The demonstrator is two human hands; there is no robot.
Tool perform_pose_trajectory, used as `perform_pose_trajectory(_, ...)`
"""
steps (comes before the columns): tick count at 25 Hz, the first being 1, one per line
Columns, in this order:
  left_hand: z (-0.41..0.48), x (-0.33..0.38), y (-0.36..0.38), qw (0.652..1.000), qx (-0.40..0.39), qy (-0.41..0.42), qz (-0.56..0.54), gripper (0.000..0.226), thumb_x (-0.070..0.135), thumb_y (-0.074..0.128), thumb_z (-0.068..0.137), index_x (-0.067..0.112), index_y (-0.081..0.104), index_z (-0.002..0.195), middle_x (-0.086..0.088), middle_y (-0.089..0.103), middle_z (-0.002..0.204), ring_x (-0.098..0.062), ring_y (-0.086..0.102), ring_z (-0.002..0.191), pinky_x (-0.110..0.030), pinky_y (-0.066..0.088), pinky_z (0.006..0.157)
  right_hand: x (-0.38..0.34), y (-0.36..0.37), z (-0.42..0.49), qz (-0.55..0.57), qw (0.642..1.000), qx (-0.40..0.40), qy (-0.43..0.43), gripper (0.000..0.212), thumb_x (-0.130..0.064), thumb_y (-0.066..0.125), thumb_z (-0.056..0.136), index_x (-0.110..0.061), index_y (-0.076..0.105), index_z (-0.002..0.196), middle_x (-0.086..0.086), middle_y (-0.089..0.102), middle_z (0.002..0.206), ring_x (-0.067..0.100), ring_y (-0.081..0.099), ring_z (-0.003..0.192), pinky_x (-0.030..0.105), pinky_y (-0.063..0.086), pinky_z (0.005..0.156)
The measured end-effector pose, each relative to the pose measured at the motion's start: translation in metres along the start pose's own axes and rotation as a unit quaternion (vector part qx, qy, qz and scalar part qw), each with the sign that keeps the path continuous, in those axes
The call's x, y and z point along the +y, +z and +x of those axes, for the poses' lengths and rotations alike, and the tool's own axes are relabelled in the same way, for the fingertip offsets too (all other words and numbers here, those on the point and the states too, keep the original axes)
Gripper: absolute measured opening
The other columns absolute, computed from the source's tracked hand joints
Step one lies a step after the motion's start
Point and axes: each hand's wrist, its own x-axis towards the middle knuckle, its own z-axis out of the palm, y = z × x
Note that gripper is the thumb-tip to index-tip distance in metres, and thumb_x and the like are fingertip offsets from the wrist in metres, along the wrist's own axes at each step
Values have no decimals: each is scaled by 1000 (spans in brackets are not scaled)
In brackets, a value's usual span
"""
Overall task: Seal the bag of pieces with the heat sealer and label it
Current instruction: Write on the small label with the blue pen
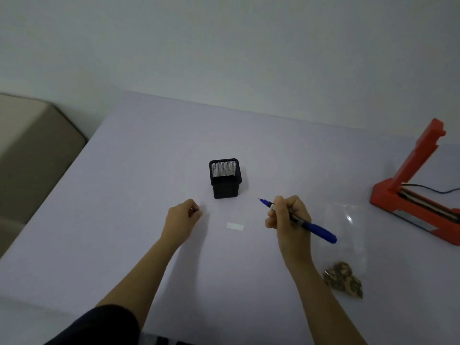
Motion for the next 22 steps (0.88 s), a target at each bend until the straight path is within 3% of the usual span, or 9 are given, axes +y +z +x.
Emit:
perform_pose_trajectory(5,8,-31,30,997,-4,-20,79,13,14,53,89,3,58,92,-10,58,85,-25,53,76,-30,41,67,39,-12,-12,-11,999,9,47,17,-26,58,85,-11,54,79,-5,68,69,8,65,67,21,56,67)
perform_pose_trajectory(7,3,-30,32,998,5,-46,33,33,23,63,85,6,52,111,-6,53,101,-24,54,89,-32,45,76,47,-16,-13,-46,998,7,32,22,-31,66,82,-12,56,79,-3,67,74,11,64,69,21,55,68)
perform_pose_trajectory(9,-11,-29,30,995,74,-62,-16,51,27,68,82,8,45,124,-5,47,116,-22,52,98,-37,48,85,56,-17,-12,-69,997,10,19,20,-24,73,79,-13,56,77,-4,65,73,8,61,67,18,53,65)
perform_pose_trajectory(11,-29,-26,35,987,135,86,1,31,24,58,88,5,55,112,-8,56,106,-21,56,87,-36,52,76,69,-13,-8,-100,995,16,18,18,-16,72,79,-11,55,75,-3,62,69,6,57,62,16,51,59)
perform_pose_trajectory(13,-39,-29,52,952,77,282,89,25,24,47,89,5,64,95,-8,63,87,-20,59,72,-33,54,65,83,-8,-4,-132,991,6,39,18,-19,69,83,-10,55,75,0,62,68,8,56,60,15,49,56)
perform_pose_trajectory(14,-35,-30,61,935,38,332,121,29,25,44,90,6,66,95,-8,65,85,-21,60,71,-32,55,64,91,-5,-2,-148,988,-5,51,18,-21,67,84,-10,56,76,2,63,69,10,57,62,15,48,56)
perform_pose_trajectory(17,-17,-30,82,946,3,292,138,40,29,41,93,5,64,115,-10,65,95,-22,61,79,-35,56,70,113,2,4,-205,978,-38,31,21,-24,66,84,-11,56,71,-2,57,65,7,53,61,10,43,56)
perform_pose_trajectory(19,-10,-30,91,953,19,268,138,40,30,43,93,5,64,115,-9,62,94,-21,58,77,-35,54,69,123,5,8,-217,975,-43,22,22,-24,66,84,-11,55,71,-4,54,64,6,51,61,9,42,55)
perform_pose_trajectory(22,-19,-25,105,964,36,252,79,34,27,51,91,3,67,110,-8,60,89,-17,55,75,-22,49,69,137,5,13,-215,975,-49,30,23,-29,66,84,-11,57,72,-4,57,65,7,53,60,13,45,56)
